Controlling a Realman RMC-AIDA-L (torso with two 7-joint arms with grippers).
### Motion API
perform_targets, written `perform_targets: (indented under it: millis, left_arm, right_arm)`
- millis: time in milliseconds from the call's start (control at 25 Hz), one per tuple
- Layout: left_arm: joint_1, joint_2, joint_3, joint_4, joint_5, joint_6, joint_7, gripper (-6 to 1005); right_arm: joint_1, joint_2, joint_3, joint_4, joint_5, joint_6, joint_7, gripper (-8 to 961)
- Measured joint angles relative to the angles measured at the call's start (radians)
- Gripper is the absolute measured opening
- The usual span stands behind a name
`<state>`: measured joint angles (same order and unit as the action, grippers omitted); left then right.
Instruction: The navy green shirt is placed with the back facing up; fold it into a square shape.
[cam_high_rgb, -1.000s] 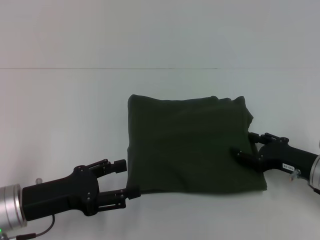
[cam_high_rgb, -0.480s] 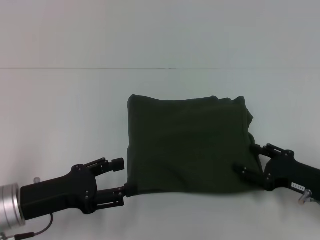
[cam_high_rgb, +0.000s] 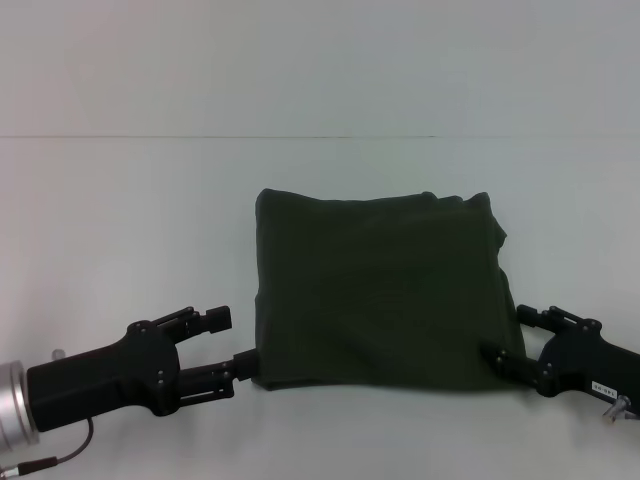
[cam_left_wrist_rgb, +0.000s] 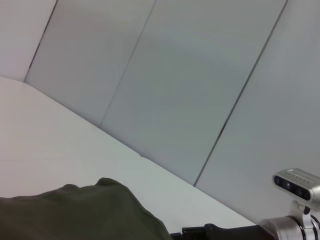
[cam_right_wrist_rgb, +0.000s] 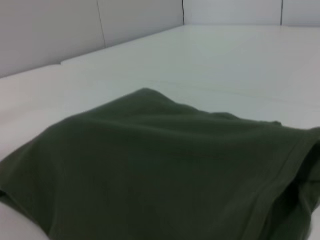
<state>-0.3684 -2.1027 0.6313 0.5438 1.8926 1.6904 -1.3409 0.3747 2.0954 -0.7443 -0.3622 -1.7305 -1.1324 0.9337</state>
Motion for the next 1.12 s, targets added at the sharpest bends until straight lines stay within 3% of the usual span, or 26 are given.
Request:
perform_targets:
  millis: [320,520,720,920,1120]
  left_arm:
    - [0.013,0.027,-0.001,0.018,0.004,0.017,0.03,888]
    - [0.049,0.019,-0.002,0.046,0.007,-0.023,0.172,888]
    - [0.06,0.011,0.006,0.023,0.024,-0.066,0.277,888]
    - [0.064,0.009,0.007,0.006,0.085,-0.11,0.299,888]
    - [0.063,0.004,0.0,-0.018,0.117,-0.146,0.299,888]
  right_arm:
    - [-0.031,-0.005,0.12,-0.045,0.01,-0.308,-0.066,787]
    - [-0.08,-0.006,0.133,-0.06,-0.009,-0.444,-0.087,787]
    - [-0.123,-0.001,0.128,-0.049,-0.071,-0.468,-0.164,787]
    - [-0.164,-0.005,0.135,-0.011,-0.107,-0.44,-0.236,917]
    - [-0.174,-0.004,0.157,-0.011,-0.109,-0.384,-0.246,942]
